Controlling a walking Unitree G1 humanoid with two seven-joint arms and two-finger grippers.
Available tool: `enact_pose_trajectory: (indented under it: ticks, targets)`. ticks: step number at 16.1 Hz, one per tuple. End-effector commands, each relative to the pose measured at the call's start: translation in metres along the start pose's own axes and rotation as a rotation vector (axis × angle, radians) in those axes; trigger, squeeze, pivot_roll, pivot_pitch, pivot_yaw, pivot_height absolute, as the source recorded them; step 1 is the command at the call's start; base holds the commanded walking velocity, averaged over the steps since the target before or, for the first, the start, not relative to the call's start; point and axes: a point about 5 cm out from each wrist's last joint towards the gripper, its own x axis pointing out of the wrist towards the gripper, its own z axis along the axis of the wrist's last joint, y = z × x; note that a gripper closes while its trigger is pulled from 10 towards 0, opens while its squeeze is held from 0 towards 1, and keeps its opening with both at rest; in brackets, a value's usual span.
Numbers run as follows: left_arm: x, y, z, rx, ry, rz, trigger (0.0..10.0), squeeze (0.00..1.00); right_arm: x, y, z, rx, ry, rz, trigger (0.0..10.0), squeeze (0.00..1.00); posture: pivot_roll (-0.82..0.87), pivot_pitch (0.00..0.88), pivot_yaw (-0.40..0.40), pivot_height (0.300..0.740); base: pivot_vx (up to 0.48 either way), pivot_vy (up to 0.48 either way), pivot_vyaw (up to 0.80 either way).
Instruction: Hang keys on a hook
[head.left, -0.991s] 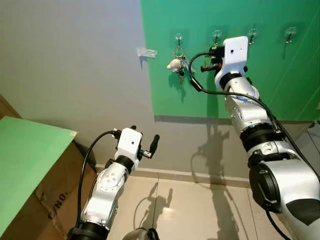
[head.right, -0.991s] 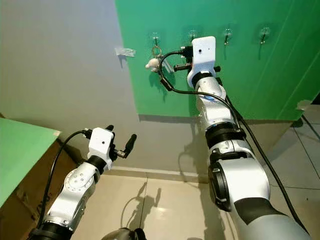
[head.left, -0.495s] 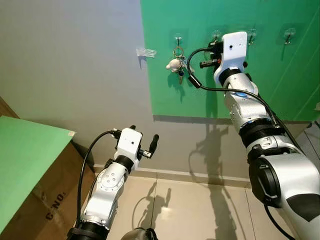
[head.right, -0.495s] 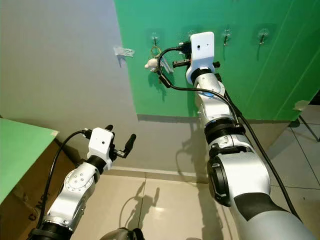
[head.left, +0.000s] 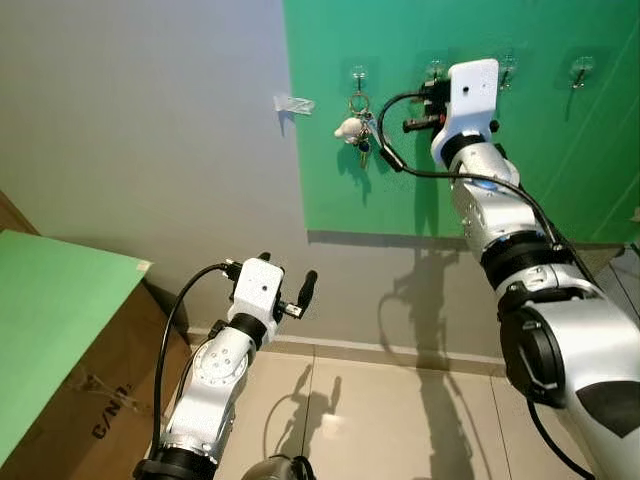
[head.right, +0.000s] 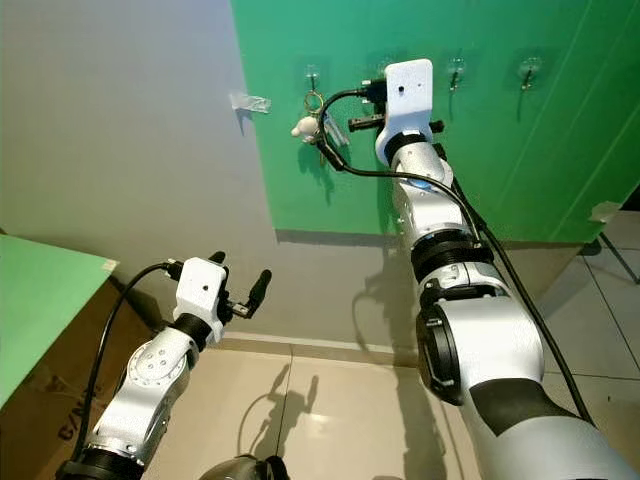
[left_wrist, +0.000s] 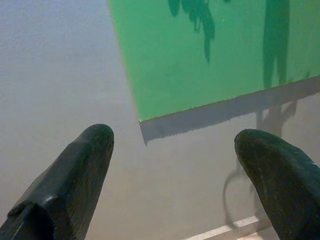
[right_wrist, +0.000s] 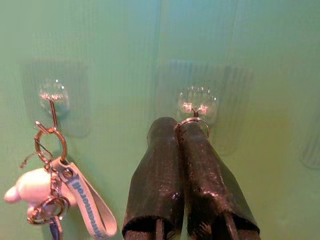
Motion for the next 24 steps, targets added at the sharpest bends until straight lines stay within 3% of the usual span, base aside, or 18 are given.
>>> enact_pose_trajectory:
  ticks: [1, 3, 8, 11, 14, 17, 19, 22, 23, 24]
  targets:
    - [-0.001, 0.001, 0.003, 0.019, -0.011, 0.008, 10.0, 0.00, 0.004, 0.002, 0.007, 0.018, -0.008, 0.008, 0.0, 0.00, -0.15, 0.000, 0.068, 0.740, 0.000, 0.000, 0.00]
    - [-0.001, 0.002, 0.003, 0.018, -0.009, 0.011, 10.0, 0.00, 0.004, 0.001, 0.007, 0.044, 0.001, 0.016, 0.0, 0.00, -0.15, 0.000, 0.067, 0.740, 0.000, 0.000, 0.00]
    - [-0.002, 0.002, 0.002, 0.017, -0.005, 0.016, 10.0, 0.00, 0.006, 0.000, 0.003, 0.243, 0.067, 0.019, 0.0, 0.00, -0.14, 0.000, 0.066, 0.740, 0.000, 0.000, 0.00]
    - [-0.002, 0.002, 0.002, 0.017, -0.004, 0.018, 10.0, 0.00, 0.006, -0.002, 0.001, 0.306, 0.086, 0.012, 0.0, 0.00, -0.15, 0.000, 0.067, 0.740, 0.000, 0.000, 0.00]
    - [-0.002, 0.002, 0.002, 0.016, -0.001, 0.018, 10.0, 0.00, 0.006, -0.005, -0.003, 0.472, 0.129, 0.000, 0.0, 0.00, -0.15, 0.000, 0.067, 0.740, 0.000, 0.000, 0.00]
    - [-0.002, 0.002, 0.002, 0.015, 0.000, 0.017, 10.0, 0.00, 0.006, -0.007, -0.003, 0.554, 0.140, -0.013, 0.0, 0.00, -0.15, 0.000, 0.067, 0.740, 0.000, 0.000, 0.00]
    - [-0.002, 0.002, 0.002, 0.014, 0.002, 0.017, 10.0, 0.00, 0.006, -0.008, -0.003, 0.565, 0.141, -0.016, 0.0, 0.00, -0.15, 0.000, 0.067, 0.740, 0.000, 0.000, 0.00]
    - [-0.002, 0.001, 0.002, 0.014, 0.002, 0.018, 10.0, 0.00, 0.006, -0.007, 0.000, 0.446, 0.121, -0.001, 0.0, 0.00, -0.15, 0.000, 0.065, 0.740, 0.000, 0.000, 0.00]
    - [-0.002, 0.001, 0.002, 0.014, 0.003, 0.019, 10.0, 0.00, 0.006, -0.002, -0.001, 0.361, 0.117, 0.024, 10.0, 1.00, -0.15, 0.000, 0.065, 0.740, 0.000, 0.000, 0.00]
    - [-0.002, 0.001, 0.002, 0.014, 0.003, 0.020, 10.0, 0.00, 0.006, -0.001, -0.001, 0.333, 0.115, 0.033, 10.0, 1.00, -0.15, 0.000, 0.064, 0.740, 0.000, 0.000, 0.00]
